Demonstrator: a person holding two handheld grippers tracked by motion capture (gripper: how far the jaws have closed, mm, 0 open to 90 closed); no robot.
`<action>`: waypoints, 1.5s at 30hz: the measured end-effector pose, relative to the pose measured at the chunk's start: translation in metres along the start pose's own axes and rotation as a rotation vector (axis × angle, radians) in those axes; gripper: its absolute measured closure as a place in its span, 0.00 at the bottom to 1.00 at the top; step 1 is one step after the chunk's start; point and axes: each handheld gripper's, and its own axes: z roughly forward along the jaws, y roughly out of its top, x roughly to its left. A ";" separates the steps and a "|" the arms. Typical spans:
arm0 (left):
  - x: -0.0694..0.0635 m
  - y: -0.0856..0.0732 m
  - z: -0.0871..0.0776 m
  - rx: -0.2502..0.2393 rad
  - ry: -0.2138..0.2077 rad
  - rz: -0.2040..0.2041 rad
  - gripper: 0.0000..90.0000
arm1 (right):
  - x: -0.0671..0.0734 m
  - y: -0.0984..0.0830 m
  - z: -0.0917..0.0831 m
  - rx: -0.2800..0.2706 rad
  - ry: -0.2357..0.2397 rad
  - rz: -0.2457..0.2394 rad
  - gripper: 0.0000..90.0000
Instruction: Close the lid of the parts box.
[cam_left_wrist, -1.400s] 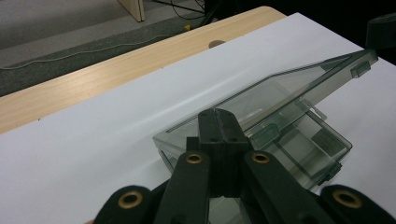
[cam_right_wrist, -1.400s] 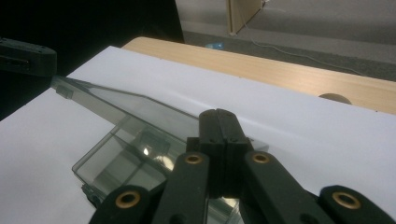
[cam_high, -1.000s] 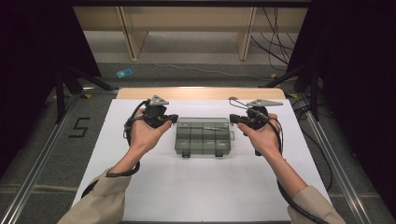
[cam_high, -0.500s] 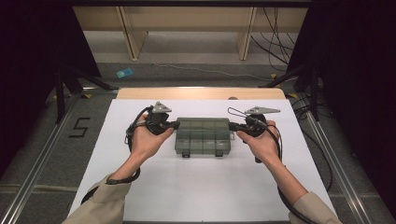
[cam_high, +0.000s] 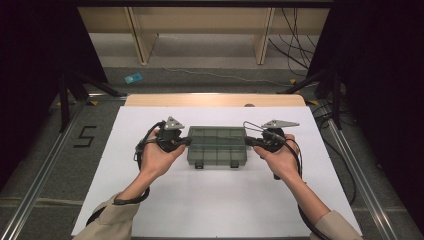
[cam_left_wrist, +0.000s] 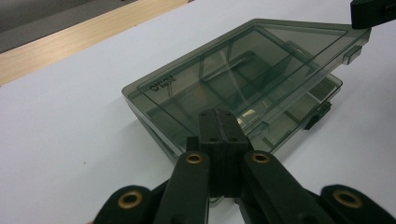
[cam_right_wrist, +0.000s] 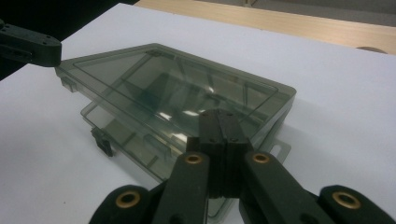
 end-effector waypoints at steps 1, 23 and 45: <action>0.000 -0.001 0.000 0.005 0.000 0.008 1.00 | 0.000 -0.001 0.000 -0.004 0.004 -0.005 1.00; -0.011 -0.019 0.009 0.025 -0.012 0.000 1.00 | 0.004 -0.019 0.004 0.015 -0.004 -0.041 1.00; -0.015 -0.025 0.016 0.044 -0.012 -0.007 1.00 | 0.007 -0.027 0.009 0.047 0.002 -0.077 1.00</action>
